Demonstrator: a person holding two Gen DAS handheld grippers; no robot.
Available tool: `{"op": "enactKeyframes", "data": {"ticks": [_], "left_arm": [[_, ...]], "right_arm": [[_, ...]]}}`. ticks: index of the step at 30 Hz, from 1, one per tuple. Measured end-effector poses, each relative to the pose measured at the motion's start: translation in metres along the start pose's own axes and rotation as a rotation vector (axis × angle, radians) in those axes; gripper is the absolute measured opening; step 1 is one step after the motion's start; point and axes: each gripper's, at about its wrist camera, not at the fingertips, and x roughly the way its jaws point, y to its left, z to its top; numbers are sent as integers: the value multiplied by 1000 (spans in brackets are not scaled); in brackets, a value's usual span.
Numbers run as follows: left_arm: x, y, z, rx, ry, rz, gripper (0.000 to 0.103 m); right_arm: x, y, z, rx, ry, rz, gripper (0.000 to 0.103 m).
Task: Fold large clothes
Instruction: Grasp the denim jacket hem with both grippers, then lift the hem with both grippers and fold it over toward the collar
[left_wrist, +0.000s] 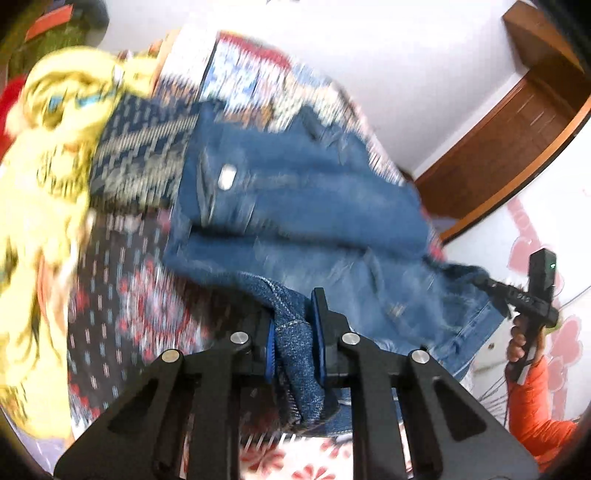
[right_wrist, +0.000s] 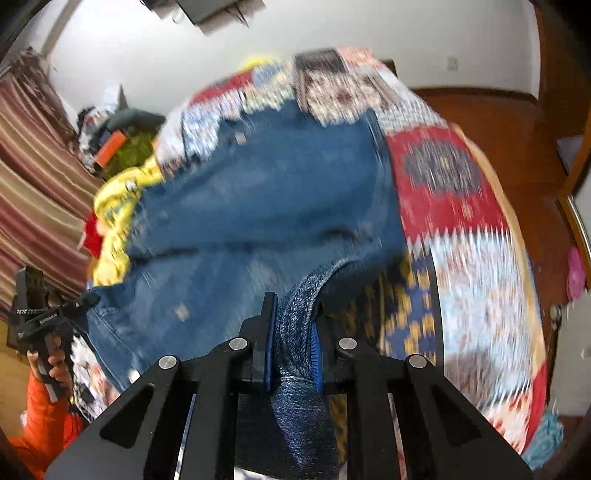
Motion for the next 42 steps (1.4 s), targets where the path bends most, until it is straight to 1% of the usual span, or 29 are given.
{"op": "enactKeyframes", "data": {"ticks": [2,4,6,7,9,11,13,15,17,21,23,25,28,29,31,32,33,34,35,37,39,40,42], "left_arm": [[-10,-1,20,16,-47,-8,16],[-12,-6,51,18,-95,-14,16],[-10,-3,79,5,-133,-5,15],[-4,4,92,-7,-143,-2,15],[8,20,118,-74,-159,-9,15],[22,34,133,-125,-166,-18,15],[45,49,148,-165,-154,-7,15],[70,60,154,-176,-123,31,15],[100,68,155,-162,-77,96,15],[148,82,145,-118,7,192,16],[158,83,138,-88,23,211,19],[161,81,134,-45,22,230,19],[156,69,131,28,41,272,20],[153,64,131,56,50,291,21],[148,54,129,110,67,341,25],[144,47,127,139,67,380,33],[139,41,126,163,59,430,54],[136,36,126,181,47,469,66],[130,31,124,195,31,485,77],[116,17,118,228,-7,471,78],[106,1,110,267,-13,452,79],[103,-6,106,282,-14,445,80],[99,-22,95,313,-21,425,89]], "right_arm": [[-3,6,21,-15,-39,9,14],[-8,9,44,-21,-87,10,14],[-8,13,63,-16,-131,7,14],[-8,12,79,-4,-159,5,14],[-4,9,101,25,-195,2,14],[4,2,122,61,-222,-7,13],[20,-9,139,97,-225,-20,13],[43,-19,151,121,-200,-37,13],[74,-29,157,142,-151,-58,13],[122,-44,156,144,-71,-124,13],[135,-51,153,145,-50,-134,13],[142,-56,147,148,-45,-129,14],[140,-58,143,136,-43,-122,15],[138,-56,144,128,-36,-125,17],[130,-51,143,105,-17,-144,24],[128,-48,143,94,-14,-159,35],[120,-43,141,71,-19,-194,49],[113,-38,139,41,-40,-227,52],[110,-35,138,18,-57,-246,53],[93,-23,132,-47,-78,-283,56],[82,-16,126,-82,-90,-287,60],[75,-10,121,-101,-99,-278,60],[64,1,110,-134,-106,-249,61]]}}
